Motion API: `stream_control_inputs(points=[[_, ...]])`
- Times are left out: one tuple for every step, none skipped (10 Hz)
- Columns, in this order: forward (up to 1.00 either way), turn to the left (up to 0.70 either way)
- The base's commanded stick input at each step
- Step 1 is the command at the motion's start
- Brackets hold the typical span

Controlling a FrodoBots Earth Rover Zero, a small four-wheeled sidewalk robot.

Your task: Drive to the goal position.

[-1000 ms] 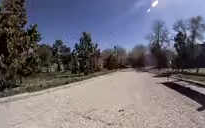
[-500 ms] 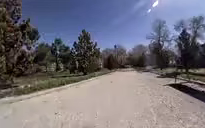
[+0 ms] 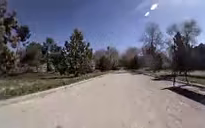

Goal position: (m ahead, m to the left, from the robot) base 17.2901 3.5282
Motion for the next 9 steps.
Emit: stream_control_inputs(points=[[1.0, -0.25], [1.0, -0.4], [1.0, -0.4], [1.0, -0.4], [1.0, -0.21], [1.0, 0.0], [1.0, 0.0], [1.0, 0.0], [1.0, 0.0]])
